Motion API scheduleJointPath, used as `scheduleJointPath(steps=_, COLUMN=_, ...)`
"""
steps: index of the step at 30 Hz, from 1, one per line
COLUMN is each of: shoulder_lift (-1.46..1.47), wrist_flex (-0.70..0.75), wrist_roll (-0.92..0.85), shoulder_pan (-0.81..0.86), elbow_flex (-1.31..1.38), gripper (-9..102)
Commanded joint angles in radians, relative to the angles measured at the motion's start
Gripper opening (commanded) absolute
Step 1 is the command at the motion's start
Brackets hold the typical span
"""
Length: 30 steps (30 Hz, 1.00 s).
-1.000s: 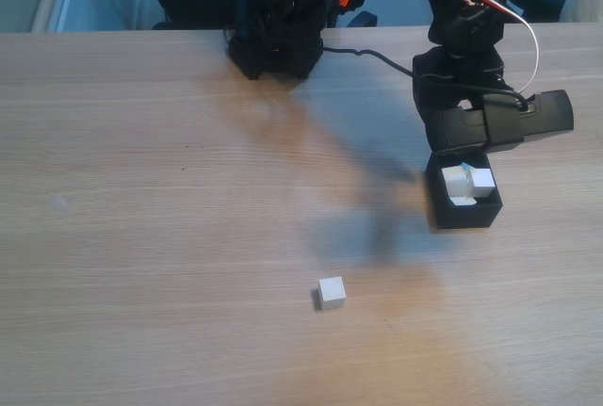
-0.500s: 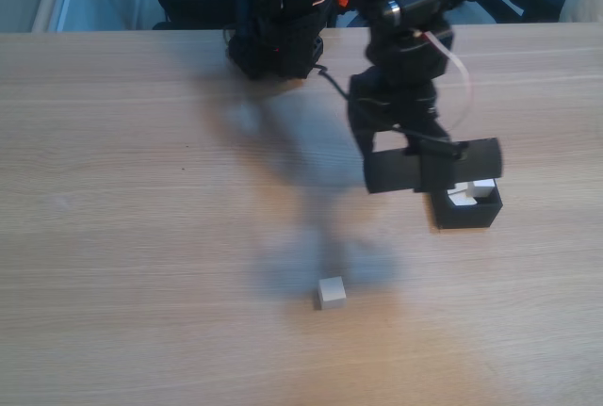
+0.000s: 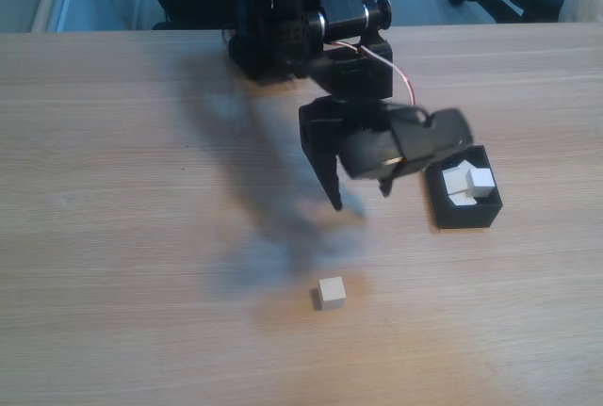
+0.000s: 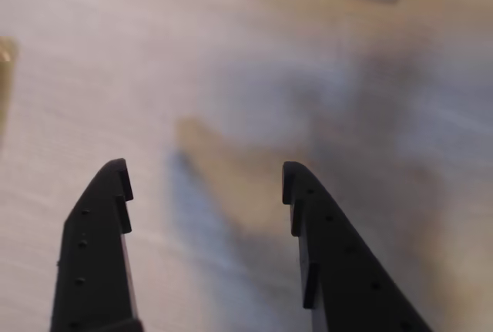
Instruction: Pick blocks and place them in the box.
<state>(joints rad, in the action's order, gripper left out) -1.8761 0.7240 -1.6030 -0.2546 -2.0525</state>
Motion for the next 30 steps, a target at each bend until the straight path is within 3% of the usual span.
scheduleJointPath(steps=1, shoulder_lift=0.015, wrist_flex=-0.124, wrist_roll=-0.012, shoulder_pan=0.02, elbow_flex=0.003, gripper=21)
scheduleJointPath(steps=13, shoulder_lift=0.192, wrist_flex=-0.423, wrist_roll=0.009, shoulder_pan=0.118, elbow_flex=-0.012, gripper=21)
scheduleJointPath(steps=30, shoulder_lift=0.333, wrist_flex=-0.586, wrist_roll=0.031, shoulder_pan=0.144, elbow_flex=0.04, gripper=21)
